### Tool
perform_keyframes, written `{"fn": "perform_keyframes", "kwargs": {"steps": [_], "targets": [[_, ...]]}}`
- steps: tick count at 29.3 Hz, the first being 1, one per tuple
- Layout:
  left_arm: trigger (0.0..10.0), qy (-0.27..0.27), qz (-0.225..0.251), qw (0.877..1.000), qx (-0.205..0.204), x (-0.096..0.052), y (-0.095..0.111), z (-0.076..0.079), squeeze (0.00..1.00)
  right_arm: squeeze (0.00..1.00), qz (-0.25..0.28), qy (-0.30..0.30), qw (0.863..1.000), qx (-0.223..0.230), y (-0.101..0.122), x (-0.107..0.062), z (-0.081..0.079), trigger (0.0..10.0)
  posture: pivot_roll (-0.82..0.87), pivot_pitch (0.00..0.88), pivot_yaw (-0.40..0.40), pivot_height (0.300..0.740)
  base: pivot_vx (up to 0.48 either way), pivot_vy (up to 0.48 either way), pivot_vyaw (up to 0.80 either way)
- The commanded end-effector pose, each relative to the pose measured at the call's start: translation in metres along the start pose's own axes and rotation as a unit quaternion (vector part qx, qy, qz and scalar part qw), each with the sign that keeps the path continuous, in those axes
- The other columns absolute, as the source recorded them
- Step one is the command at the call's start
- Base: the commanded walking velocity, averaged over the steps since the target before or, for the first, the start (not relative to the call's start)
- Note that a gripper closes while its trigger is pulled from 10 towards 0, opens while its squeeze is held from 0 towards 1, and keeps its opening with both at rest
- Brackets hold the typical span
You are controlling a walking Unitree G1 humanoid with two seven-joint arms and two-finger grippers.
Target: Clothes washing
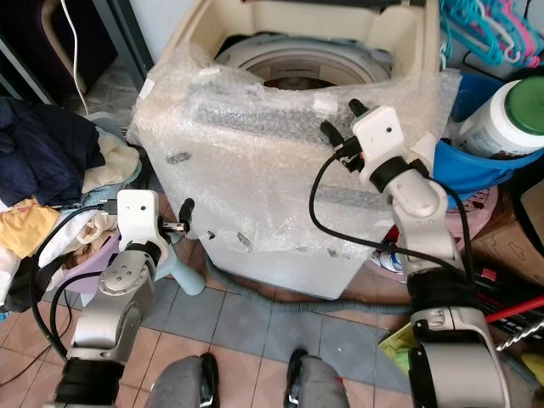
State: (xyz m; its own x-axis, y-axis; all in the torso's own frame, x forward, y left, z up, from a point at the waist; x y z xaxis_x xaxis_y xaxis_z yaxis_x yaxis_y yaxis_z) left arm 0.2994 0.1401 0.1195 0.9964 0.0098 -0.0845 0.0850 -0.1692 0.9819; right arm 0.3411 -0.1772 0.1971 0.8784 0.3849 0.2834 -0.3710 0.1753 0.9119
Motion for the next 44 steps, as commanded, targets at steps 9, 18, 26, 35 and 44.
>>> {"fn": "perform_keyframes", "kwargs": {"steps": [9,18,26,35,44], "targets": [[10.0,-0.018,0.014,1.0,-0.002,-0.016,0.001,0.007,0.0,0.0,-0.051,-0.105,0.991,0.067,-0.01,-0.059,-0.04,10.0,-0.05,0.12,0.088,0.74,0.0,0.138,0.0],[10.0,-0.033,0.009,0.999,0.0,-0.01,0.0,0.009,0.0,0.0,-0.072,0.007,0.997,0.01,-0.012,-0.059,-0.05,10.0,-0.09,0.112,0.112,0.74,0.0,0.48,0.0],[10.0,-0.04,0.005,0.999,-0.007,-0.014,-0.004,0.011,0.0,0.0,-0.153,-0.014,0.984,0.09,-0.037,-0.076,-0.074,10.0,-0.07,0.103,0.104,0.74,0.0,0.48,0.0],[10.0,-0.027,-0.004,1.0,-0.014,-0.017,-0.011,0.004,0.0,0.0,-0.163,-0.164,0.959,0.166,-0.042,-0.092,-0.069,10.0,-0.06,0.092,0.097,0.74,0.0,0.48,0.0],[10.0,-0.009,-0.007,1.0,-0.005,-0.015,-0.013,0.006,0.0,0.0,-0.2,-0.203,0.951,0.123,-0.05,-0.096,-0.056,10.0,-0.07,0.086,0.076,0.74,0.0,0.35,0.0]]}}
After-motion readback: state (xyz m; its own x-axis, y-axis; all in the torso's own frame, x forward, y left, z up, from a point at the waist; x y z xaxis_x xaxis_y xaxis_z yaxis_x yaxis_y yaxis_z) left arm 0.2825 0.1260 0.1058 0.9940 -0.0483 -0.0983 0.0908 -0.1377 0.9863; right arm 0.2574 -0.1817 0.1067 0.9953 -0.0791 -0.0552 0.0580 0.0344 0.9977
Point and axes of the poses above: a point about 5 cm out from each wrist's last joint towards the gripper, its own x axis pointing out of the wrist towards the gripper, its own y axis along the axis of the wrist's last joint, z = x × y, the point moved 1 cm from there along x, pointing out of the wrist towards the gripper, and after that the axes turned 6 degrees about x, right-handed, at the moved point
